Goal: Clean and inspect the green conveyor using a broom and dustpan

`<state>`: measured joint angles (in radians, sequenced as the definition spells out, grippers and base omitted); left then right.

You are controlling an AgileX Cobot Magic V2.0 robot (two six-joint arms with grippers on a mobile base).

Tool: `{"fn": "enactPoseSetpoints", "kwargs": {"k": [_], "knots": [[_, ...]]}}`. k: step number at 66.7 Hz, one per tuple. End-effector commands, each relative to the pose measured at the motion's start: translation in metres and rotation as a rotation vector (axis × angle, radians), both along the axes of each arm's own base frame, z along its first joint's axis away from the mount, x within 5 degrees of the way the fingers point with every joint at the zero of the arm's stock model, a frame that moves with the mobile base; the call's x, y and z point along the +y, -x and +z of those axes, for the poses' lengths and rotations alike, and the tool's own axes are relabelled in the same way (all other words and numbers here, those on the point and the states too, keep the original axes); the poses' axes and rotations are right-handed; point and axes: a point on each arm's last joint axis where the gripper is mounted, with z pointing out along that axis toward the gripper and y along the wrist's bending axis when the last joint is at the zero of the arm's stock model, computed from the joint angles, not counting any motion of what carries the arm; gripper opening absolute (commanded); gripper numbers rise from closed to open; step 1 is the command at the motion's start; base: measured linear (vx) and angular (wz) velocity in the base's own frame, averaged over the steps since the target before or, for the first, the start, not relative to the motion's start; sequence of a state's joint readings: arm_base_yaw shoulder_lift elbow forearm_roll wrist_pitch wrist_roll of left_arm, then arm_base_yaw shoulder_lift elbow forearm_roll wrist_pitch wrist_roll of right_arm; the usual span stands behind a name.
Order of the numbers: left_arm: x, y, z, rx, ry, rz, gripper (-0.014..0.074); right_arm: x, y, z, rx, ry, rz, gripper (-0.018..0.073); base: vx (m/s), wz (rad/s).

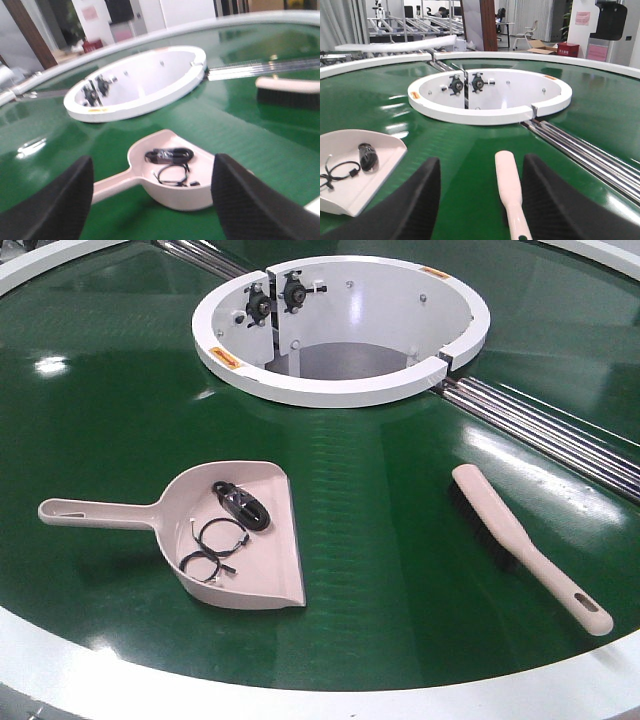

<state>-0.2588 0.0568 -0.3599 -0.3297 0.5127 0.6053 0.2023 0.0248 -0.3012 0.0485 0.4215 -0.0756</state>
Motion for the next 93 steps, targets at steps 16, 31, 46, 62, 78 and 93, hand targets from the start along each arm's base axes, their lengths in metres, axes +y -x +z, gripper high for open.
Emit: {"fn": "enactPoseSetpoints", "kwargs": {"k": [16, 31, 46, 62, 78, 93], "knots": [[0.001, -0.005, -0.001, -0.079, 0.145, 0.022, 0.0267, -0.001, -0.003, 0.01, -0.125, -0.001, -0.012, 0.017, 0.0, 0.0], [0.001, -0.005, 0.0, -0.068, 0.185, 0.025, -0.0008, 0.0, -0.003, 0.01, -0.121, -0.018, -0.009, -0.0008, 0.0, 0.0], [0.001, -0.005, 0.001, -0.076, 0.188, 0.028, -0.0008, 0.0, -0.003, 0.01, -0.121, -0.018, -0.009, -0.0008, 0.0, 0.0], [0.001, -0.005, 0.001, -0.076, 0.188, 0.028, -0.0008, 0.0, -0.003, 0.01, -0.117, -0.017, -0.009, -0.0008, 0.0, 0.0], [0.002, -0.007, -0.006, -0.068, 0.161, 0.05, -0.0008, 0.0, -0.003, 0.01, -0.117, -0.017, -0.009, -0.0008, 0.0, 0.0], [0.012, -0.024, -0.039, -0.069, 0.275, 0.223, -0.0008, 0.0, -0.003, 0.01, -0.117, -0.017, -0.009, -0.0008, 0.0, 0.0]]}}
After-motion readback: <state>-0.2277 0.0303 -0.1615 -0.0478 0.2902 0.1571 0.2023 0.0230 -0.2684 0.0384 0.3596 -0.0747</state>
